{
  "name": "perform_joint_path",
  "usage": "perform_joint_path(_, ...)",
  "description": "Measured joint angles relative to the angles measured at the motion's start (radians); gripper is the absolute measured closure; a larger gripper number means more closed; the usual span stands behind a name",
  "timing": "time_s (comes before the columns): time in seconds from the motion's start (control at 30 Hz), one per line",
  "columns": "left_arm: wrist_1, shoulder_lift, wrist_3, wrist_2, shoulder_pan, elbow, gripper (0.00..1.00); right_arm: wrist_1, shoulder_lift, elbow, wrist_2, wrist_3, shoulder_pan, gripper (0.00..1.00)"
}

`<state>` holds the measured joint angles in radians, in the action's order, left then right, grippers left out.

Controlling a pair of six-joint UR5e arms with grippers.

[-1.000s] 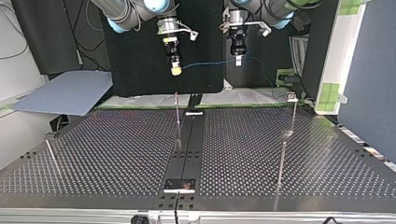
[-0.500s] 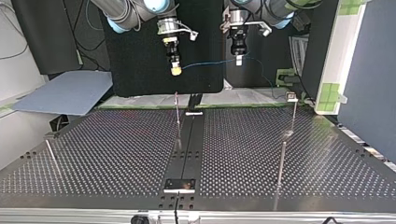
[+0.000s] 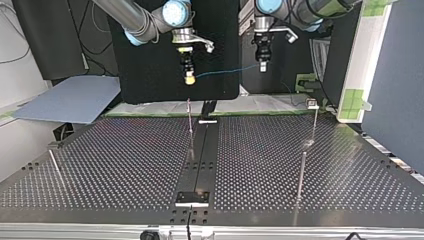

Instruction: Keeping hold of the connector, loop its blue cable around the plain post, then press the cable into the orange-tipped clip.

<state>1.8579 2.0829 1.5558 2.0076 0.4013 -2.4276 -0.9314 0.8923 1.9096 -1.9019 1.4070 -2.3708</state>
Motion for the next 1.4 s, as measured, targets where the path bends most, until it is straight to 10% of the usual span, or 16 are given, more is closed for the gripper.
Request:
perform_joint_path(0.5, 0.006, -0.021, 0.022, -0.136, -0.038, 0.004, 1.0, 0.068, -0.135, -0.027, -0.004, 0.004, 0.004, 1.0)
perform_joint_path(0.93, 0.117, -0.137, 0.136, -0.09, -0.057, 0.012, 1.0, 0.122, -0.027, -0.051, 0.056, 0.102, 0.005, 1.0)
perform_joint_path(1.4, 0.25, -0.27, 0.164, -0.065, -0.061, 0.133, 1.0, 0.249, 0.102, -0.137, 0.119, 0.112, 0.025, 1.0)
